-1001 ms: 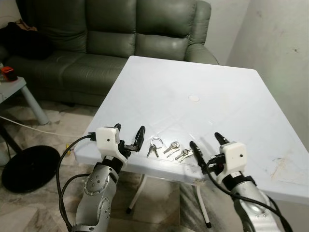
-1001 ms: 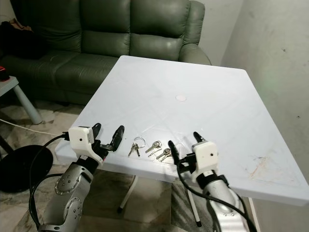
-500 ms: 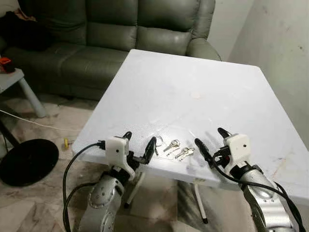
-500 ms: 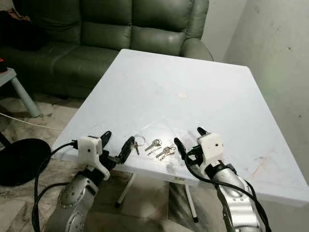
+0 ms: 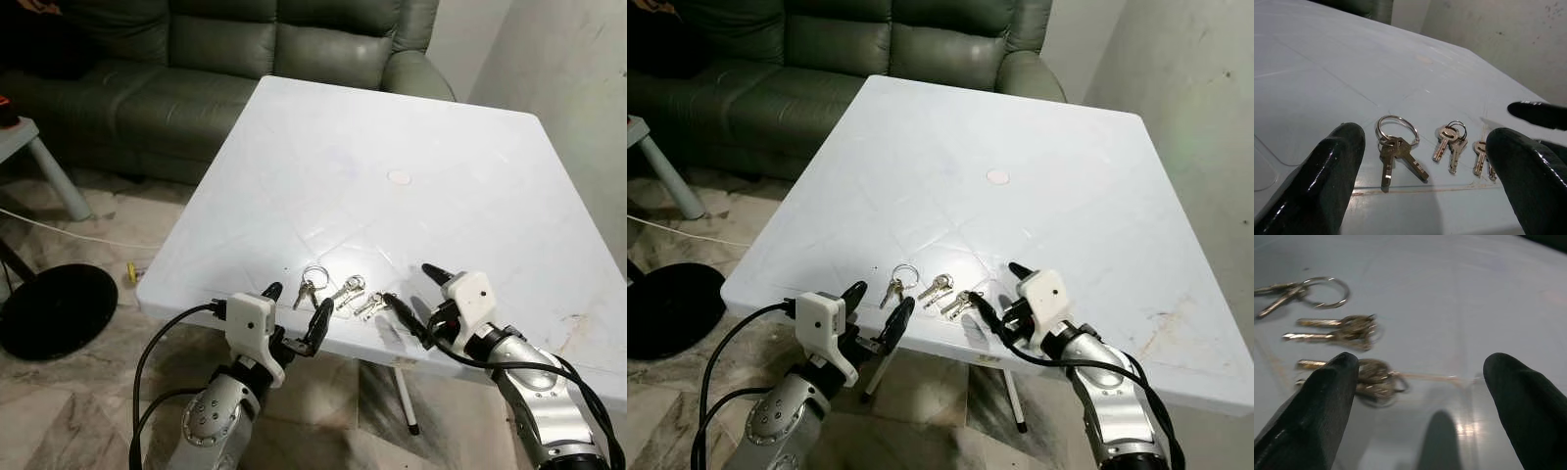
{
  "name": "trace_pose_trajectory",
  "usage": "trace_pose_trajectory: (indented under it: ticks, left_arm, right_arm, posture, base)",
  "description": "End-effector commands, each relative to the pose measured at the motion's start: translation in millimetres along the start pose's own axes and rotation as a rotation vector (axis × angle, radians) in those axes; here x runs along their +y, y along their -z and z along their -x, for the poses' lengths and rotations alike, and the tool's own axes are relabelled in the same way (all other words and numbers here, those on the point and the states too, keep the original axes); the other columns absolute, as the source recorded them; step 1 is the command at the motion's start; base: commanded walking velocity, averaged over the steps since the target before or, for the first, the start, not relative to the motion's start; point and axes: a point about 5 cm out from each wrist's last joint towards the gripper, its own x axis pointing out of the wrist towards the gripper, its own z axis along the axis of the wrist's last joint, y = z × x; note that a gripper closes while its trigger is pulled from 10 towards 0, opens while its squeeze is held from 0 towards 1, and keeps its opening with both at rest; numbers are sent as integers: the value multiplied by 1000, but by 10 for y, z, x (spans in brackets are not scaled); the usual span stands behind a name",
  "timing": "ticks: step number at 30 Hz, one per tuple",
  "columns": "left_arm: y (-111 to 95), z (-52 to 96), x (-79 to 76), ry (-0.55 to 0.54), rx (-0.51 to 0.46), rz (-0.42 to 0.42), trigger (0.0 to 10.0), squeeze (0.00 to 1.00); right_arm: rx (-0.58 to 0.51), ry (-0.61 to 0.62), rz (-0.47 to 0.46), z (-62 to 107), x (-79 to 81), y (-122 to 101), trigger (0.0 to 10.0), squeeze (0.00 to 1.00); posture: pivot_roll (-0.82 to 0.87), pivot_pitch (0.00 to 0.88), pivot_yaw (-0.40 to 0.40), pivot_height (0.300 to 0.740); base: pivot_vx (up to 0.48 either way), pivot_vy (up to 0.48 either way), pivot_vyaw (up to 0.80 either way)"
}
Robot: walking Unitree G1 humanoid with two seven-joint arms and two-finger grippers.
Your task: Hang keys on a hook
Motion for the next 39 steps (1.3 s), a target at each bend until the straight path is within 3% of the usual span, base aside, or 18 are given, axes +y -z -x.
trace_pose_trajectory:
  ticks: [1,7,8,9,10,11,12,13,14,15,39]
  left_arm:
    - [-19,5,-53,16,2,-6,10000,0]
    - [-28,15,-58,10,6,-3,10000,0]
    - [-31,19,-62,9,6,-3,10000,0]
    - [-33,21,-63,9,6,-3,10000,0]
    - [-33,22,-64,7,7,-2,10000,0]
    - [-34,24,-65,6,8,-2,10000,0]
    - [-35,25,-68,6,7,-1,10000,0]
    - [-35,25,-68,6,7,-1,10000,0]
    - [-36,28,-70,6,8,-1,10000,0]
    - [-37,27,-71,4,9,0,10000,0]
    - [-46,27,-71,-8,10,3,10000,0]
  right_arm:
    - [-3,-25,8,-1,-10,-14,10000,0]
    - [-8,-61,11,-45,2,-29,10000,0]
    - [-12,-64,8,-57,9,-35,8235,0]
    - [-13,-67,7,-62,12,-36,5843,0]
    - [-19,-72,4,-68,19,-40,5843,0]
    - [-25,-79,0,-72,27,-43,3569,0]
    - [-26,-80,0,-73,30,-44,2784,0]
    - [-26,-80,0,-73,30,-44,2784,0]
    - [-36,-86,-4,-74,40,-50,667,0]
    - [-42,-89,-6,-72,42,-52,0,0]
    - [-45,-87,8,-84,-5,-34,0,0]
  posture:
    - [60,147,-87,740]
    - [67,154,-90,740]
    - [68,156,-91,740]
    - [68,156,-91,740]
    - [69,156,-91,740]
    - [70,157,-92,740]
    - [70,157,-92,740]
    - [70,157,-92,740]
    - [70,158,-93,740]
    - [70,161,-93,740]
    - [77,160,-98,740]
  base:
    - [0,0,0]
    - [0,0,0]
    - [0,0,0]
    - [0,0,0]
    - [0,0,0]
    - [0,0,0]
    - [0,0,0]
    - [0,0,0]
    - [0,0,0]
    - [0,0,0]
    - [0,0,0]
